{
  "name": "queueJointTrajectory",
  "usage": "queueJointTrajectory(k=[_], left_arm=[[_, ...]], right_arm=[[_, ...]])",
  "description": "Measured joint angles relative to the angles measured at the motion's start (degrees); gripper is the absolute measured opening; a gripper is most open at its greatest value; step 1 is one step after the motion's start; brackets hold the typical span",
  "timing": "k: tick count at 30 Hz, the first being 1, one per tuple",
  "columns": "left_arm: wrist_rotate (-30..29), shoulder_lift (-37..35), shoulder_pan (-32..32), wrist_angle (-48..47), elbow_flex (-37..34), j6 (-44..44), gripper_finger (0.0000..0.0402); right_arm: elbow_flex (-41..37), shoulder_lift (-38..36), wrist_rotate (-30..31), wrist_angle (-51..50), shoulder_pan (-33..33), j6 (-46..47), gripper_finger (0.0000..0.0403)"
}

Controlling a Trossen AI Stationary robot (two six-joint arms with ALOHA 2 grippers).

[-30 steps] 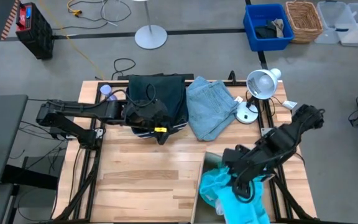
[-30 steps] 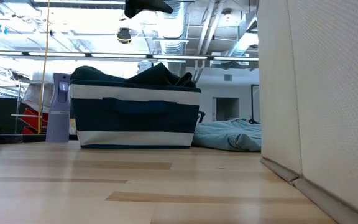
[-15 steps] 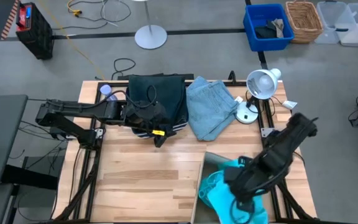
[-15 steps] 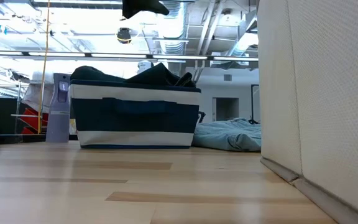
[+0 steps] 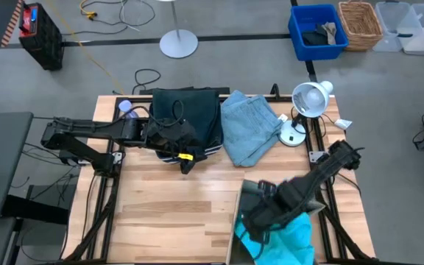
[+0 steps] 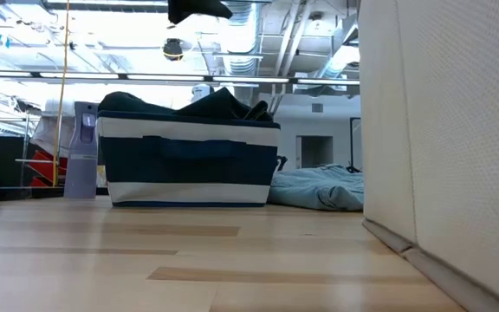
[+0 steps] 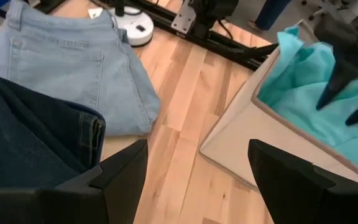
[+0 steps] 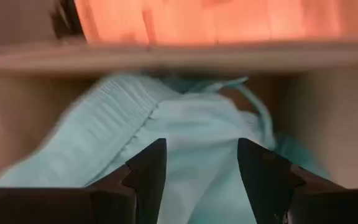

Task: Sort clothes
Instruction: Put the blue shorts into the white laundry organizer, then put the blue pants into the white laundry organizer

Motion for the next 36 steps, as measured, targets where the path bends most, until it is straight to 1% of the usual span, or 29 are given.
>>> queueJointTrajectory(k=[3,7,11,14,16,20,22,24,28,31,34,36], left_arm=[[0.0,-1.6,0.0,-2.0,0.0,0.9,0.0271],[-0.1,-3.1,0.0,-5.0,0.0,2.3,0.0271],[-2.3,-4.2,-0.6,-7.9,0.0,2.8,0.0271],[-2.6,-4.2,-0.9,-8.2,0.0,3.9,0.0271],[-2.4,-4.1,-0.9,-8.2,0.0,4.2,0.0271],[-2.2,-4.0,-0.3,-7.7,0.0,4.6,0.0271],[-2.2,-3.8,0.5,-7.6,0.0,4.2,0.0271],[-2.2,-3.7,1.4,-7.5,0.0,2.1,0.0271],[-2.3,-3.6,2.2,-7.5,0.0,-0.7,0.0271],[-2.5,-3.6,2.5,-7.5,0.0,-1.6,0.0271],[-3.9,-3.6,2.7,-7.6,0.0,-3.3,0.0271],[-4.6,-3.6,2.7,-7.5,0.0,-4.6,0.0271]], right_arm=[[1.4,-2.9,-0.1,-2.3,-1.8,-0.2,0.0214],[2.6,-6.3,-0.6,-2.3,-4.6,0.0,0.0226],[4.1,-9.2,-0.6,-2.8,-7.8,-0.7,0.0229],[4.4,-10.8,-0.7,-6.6,-9.9,-2.1,0.0225],[4.4,-11.8,-0.4,-7.8,-12.4,-1.9,0.0221],[4.6,-12.3,0.9,-7.4,-20.1,-2.1,0.0214],[4.4,-11.5,1.0,-7.0,-24.2,-3.1,0.0212],[4.4,-10.2,1.0,-6.4,-28.4,-4.3,0.0211],[4.4,-6.1,1.0,-5.6,-35.0,-6.9,0.0211],[4.4,-2.1,1.0,-6.3,-38.8,-8.9,0.0211],[4.3,2.5,0.7,-8.6,-41.8,-12.3,0.0211],[3.3,4.5,0.5,-6.8,-42.9,-14.8,0.0211]])
